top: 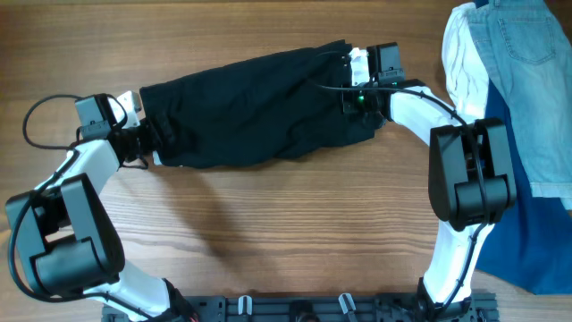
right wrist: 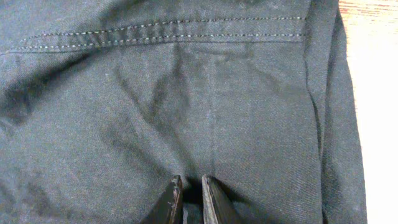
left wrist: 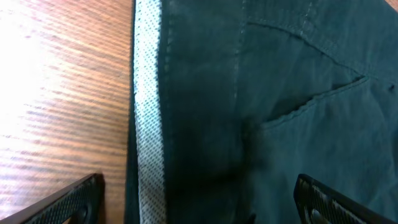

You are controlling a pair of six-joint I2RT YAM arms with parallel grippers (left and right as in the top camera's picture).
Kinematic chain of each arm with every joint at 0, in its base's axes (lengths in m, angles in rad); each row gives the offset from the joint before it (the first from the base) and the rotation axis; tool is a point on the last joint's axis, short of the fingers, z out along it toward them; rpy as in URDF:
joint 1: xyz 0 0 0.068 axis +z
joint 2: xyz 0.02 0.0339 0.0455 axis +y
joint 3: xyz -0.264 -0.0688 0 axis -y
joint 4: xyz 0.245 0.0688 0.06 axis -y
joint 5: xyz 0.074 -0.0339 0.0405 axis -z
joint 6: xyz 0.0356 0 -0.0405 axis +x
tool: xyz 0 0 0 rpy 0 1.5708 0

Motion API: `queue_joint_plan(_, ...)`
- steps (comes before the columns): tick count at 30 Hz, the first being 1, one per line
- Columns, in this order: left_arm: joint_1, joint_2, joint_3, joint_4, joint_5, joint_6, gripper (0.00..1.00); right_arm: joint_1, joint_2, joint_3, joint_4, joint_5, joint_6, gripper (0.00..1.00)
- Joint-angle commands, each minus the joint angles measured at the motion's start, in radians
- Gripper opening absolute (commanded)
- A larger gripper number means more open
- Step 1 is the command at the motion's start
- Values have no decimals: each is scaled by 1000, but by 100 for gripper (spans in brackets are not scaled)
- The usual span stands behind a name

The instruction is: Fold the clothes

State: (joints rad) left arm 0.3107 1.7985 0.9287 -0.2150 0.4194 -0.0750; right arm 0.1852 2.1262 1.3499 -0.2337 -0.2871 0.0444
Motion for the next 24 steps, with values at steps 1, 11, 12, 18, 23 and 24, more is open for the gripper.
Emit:
queue_joint_plan(1,-29,64,3,8,33,16,99,-13,19,-7,-13,26,10,12)
queue_joint_plan(11,-111,192,3,21,-153,-166,17,-13,19,-7,-16,25,10,12)
queue_joint_plan(12,-99,192,3,19,-163,-212,4,-13,19,-7,-19,24,10,12)
queue_joint_plan(18,-68,37,24,-63,-159,-248,4,-13,-74,-4,-31,-147,8,49)
queue_joint_plan(23,-71,-178,257,-470,-165,-165,4,-13,-293,1,-114,-185,8,64)
queue_joint_plan(24,-71,-194,331,-566,-172,-138,4,-13,-314,1,-124,-185,9,60)
